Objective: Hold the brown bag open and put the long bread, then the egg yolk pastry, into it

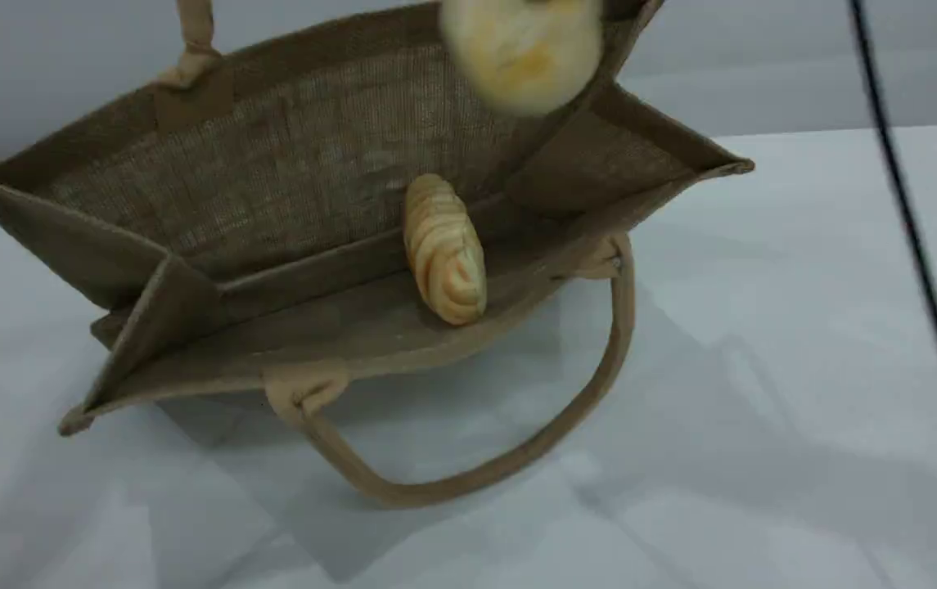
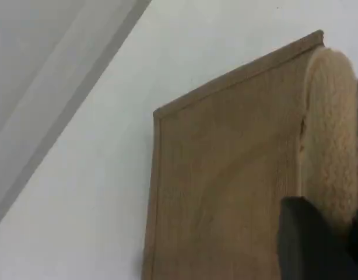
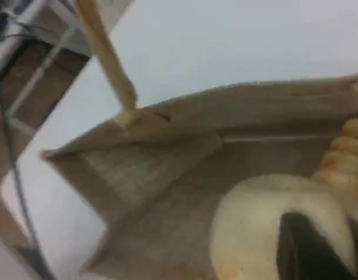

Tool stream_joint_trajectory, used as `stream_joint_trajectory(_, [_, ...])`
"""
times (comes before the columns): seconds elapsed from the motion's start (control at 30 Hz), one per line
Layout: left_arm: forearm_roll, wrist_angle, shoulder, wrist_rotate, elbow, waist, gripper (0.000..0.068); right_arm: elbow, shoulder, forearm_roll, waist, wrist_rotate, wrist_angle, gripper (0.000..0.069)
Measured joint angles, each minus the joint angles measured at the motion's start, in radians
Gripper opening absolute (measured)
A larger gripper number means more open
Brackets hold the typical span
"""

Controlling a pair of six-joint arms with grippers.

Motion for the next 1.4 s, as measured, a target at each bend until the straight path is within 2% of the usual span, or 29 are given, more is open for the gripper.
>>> stream_joint_trajectory(0.13, [-0.002, 0.0, 0.0, -0.003, 0.0, 0.0, 0.0087, 0.0, 0.072, 0.039, 0.066, -0.003, -0.111, 0.004])
stream_joint_trajectory(0.23, [-0.009, 0.0, 0.0, -0.008, 0.0, 0.0, 0.0087, 0.0, 0.134, 0.102, 0.073, -0.05, -0.152, 0.004])
stream_joint_trajectory(0.33, [-0.011, 0.0, 0.0, -0.008, 0.0, 0.0, 0.0087, 0.0, 0.191, 0.191, 0.073, -0.141, -0.195, 0.0047])
stream_joint_trajectory(0.5, [-0.034, 0.0, 0.0, -0.008, 0.0, 0.0, 0.0087, 0.0, 0.231, 0.355, 0.073, -0.306, -0.193, 0.0081])
stream_joint_trajectory(0.63, [-0.032, 0.0, 0.0, -0.008, 0.0, 0.0, 0.0087, -0.002, 0.231, 0.386, 0.073, -0.421, -0.19, 0.0173])
stream_joint_trajectory(0.87, [-0.032, 0.0, 0.0, -0.008, 0.0, 0.0, 0.0087, -0.02, 0.226, 0.384, 0.073, -0.482, -0.181, 0.0458])
stream_joint_trajectory(0.97, [-0.029, 0.0, 0.0, -0.008, 0.0, 0.0, 0.0087, -0.022, 0.207, 0.383, 0.073, -0.482, -0.166, 0.0535])
stream_joint_trajectory(1.07, [-0.03, -0.001, 0.0, -0.009, 0.0, 0.0, 0.0087, -0.022, 0.182, 0.383, 0.073, -0.482, -0.163, 0.0564])
stream_joint_trajectory(1.4, [-0.03, 0.0, 0.0, -0.009, 0.0, 0.0, 0.0087, -0.021, 0.032, 0.383, 0.073, -0.481, -0.17, 0.0569])
